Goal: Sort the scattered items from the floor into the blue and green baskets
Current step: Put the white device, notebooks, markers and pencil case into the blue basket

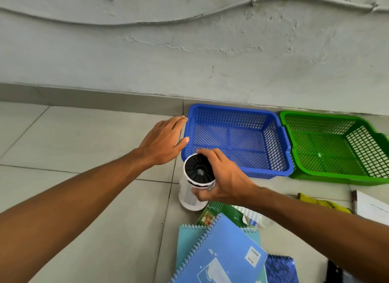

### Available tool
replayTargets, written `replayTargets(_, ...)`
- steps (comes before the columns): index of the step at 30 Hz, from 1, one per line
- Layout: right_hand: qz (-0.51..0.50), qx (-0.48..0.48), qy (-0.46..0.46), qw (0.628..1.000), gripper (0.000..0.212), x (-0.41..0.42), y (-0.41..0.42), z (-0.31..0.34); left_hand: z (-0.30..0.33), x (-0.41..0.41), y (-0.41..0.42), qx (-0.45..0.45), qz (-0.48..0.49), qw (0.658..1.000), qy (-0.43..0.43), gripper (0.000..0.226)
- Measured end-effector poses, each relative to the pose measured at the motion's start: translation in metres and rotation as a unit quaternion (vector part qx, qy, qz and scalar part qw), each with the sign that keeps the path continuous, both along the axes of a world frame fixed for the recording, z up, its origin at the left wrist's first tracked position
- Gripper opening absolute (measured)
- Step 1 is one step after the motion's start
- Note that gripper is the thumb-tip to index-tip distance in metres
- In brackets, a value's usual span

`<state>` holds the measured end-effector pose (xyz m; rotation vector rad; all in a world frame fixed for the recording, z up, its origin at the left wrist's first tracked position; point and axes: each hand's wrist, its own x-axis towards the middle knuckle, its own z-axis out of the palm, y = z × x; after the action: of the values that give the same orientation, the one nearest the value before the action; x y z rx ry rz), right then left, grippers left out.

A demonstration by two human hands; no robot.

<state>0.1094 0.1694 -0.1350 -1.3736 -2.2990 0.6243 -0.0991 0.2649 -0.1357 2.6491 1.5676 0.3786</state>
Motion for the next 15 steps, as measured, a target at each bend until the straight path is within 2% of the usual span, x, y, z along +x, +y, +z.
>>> replayTargets(6,-0.010,0.072,0.016,0.997,0.088,0.013,0.017,0.033,-0.006,-0.004,0.000,0.002,-0.008,1.000,0.028,0.058)
replayTargets(9,-0.040,0.110,0.043,0.992,0.085,0.023,0.031,0.046,-0.010,-0.001,0.001,0.007,0.015,0.998,0.060,0.071)
replayTargets(13,-0.123,0.127,0.108,0.978,0.080,0.036,0.057,0.061,-0.025,0.007,0.006,-0.112,0.056,0.992,0.012,0.063)
replayTargets(15,-0.147,0.128,0.109,0.975,0.080,0.041,0.074,0.066,-0.032,0.013,0.006,-0.142,0.047,0.988,-0.025,0.065)
